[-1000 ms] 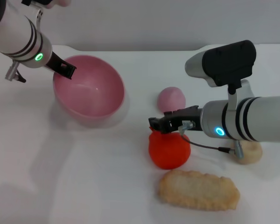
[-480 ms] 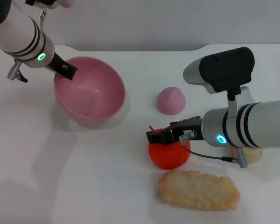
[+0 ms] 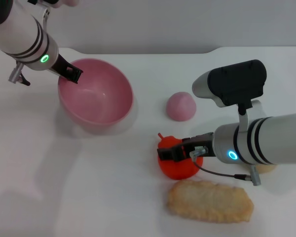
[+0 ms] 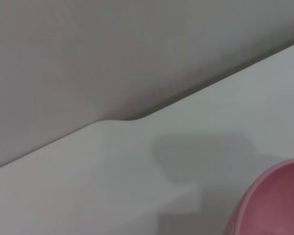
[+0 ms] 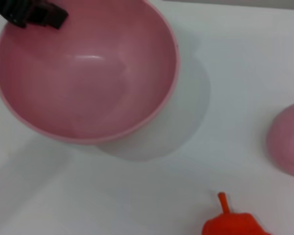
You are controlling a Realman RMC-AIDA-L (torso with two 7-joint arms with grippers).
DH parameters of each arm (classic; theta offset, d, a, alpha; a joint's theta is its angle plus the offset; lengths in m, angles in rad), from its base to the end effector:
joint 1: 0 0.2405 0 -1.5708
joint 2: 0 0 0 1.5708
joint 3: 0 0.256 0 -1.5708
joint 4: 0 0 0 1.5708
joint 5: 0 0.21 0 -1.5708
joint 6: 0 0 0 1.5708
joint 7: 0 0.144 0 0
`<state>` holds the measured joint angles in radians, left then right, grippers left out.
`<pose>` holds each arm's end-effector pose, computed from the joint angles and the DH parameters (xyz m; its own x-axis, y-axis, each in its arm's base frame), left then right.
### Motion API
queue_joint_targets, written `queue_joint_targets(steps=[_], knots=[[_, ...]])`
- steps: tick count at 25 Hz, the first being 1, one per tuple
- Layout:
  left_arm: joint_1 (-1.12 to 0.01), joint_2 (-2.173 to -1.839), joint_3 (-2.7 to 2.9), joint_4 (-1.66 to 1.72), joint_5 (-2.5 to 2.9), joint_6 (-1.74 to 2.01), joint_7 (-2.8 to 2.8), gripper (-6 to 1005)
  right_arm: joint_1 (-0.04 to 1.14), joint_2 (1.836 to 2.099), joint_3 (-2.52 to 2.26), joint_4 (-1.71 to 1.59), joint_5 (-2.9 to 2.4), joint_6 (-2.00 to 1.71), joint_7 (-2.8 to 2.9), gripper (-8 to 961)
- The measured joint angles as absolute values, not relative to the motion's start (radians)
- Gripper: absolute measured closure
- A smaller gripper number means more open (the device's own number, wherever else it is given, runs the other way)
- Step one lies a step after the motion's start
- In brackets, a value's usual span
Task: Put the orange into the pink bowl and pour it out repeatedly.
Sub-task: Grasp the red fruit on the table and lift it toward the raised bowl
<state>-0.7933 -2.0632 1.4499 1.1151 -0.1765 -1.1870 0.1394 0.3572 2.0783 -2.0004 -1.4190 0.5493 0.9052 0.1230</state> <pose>-0.1737 0.4340 0.0073 0.6609 0.7503 0.0174 0.4705 -0.3961 -0.7885 0.1664 0.3084 -0.1015 0.5875 -0.7856 -0.1942 -0.7694 -0.4678 -0.4350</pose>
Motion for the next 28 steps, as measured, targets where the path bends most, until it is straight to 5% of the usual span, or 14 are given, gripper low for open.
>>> queue_joint_targets(steps=[12,24,28], knots=[[-0.796,-2.063,1.448,1.115,-0.176,-1.188,0.143,857,0.371,2.076,-2.002,-1.405,0.554,0.915,0.126,277],[-0.798,-2.063,1.447,1.115,-0.175,-1.186,0.145,854,0.377,2.074,-2.003,-1.4,0.549,0.92,0.104,473],[-0.798,-2.063,1.446,1.115,-0.175,-1.185,0.145,853,0.377,2.074,-2.004,-1.398,0.547,0.919,0.101,659]])
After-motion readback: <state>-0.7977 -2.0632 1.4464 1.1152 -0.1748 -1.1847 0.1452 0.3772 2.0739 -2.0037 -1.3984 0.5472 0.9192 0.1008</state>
